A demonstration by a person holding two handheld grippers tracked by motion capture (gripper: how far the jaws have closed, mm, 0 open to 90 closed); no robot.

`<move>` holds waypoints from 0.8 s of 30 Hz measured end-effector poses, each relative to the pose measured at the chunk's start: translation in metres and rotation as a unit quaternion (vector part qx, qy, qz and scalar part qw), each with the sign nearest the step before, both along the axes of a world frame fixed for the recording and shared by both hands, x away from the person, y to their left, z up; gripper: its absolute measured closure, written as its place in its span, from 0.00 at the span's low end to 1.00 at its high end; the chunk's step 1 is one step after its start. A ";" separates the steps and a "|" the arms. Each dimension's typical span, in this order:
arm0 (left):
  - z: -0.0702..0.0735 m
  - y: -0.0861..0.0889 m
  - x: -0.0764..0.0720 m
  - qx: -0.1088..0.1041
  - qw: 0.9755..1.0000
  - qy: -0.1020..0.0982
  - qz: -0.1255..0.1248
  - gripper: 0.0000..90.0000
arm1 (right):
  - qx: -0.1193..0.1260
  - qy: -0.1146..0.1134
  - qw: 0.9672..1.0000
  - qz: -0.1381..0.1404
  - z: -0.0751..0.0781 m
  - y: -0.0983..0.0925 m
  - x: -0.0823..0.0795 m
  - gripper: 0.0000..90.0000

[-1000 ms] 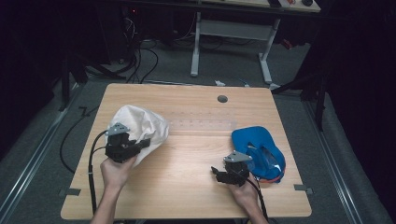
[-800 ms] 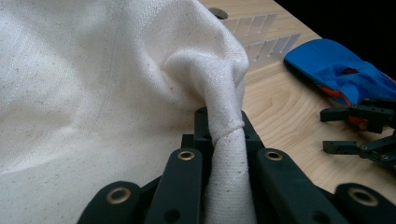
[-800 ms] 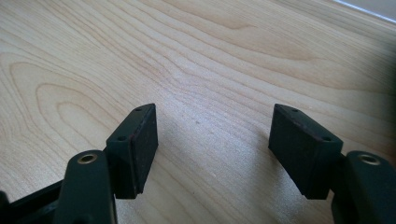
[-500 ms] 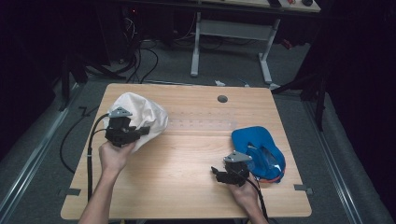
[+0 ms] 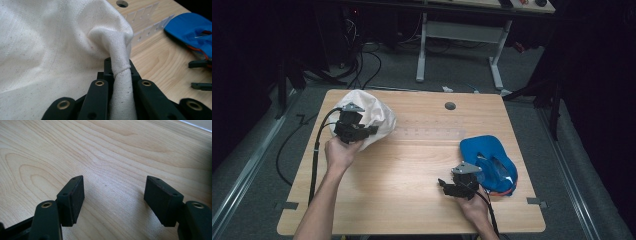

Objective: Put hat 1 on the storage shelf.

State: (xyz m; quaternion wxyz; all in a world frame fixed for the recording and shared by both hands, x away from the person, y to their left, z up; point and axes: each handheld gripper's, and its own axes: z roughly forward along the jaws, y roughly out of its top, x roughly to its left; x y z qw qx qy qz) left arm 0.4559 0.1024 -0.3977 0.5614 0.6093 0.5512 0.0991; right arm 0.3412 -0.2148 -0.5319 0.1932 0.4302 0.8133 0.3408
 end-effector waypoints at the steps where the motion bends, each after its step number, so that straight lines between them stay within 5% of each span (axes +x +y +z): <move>1: 0.000 -0.002 0.002 0.005 1.000 0.002 0.000 0.94 | 0.000 0.000 1.000 0.000 0.000 0.000 0.000 0.37; 13: 0.002 -0.020 0.021 0.054 0.998 0.007 -0.009 0.94 | 0.000 0.000 1.000 0.000 0.000 0.000 0.000 0.37; 24: -0.004 -0.033 0.029 0.105 0.994 0.007 -0.012 0.94 | 0.000 0.000 1.000 0.000 0.000 0.000 0.000 0.37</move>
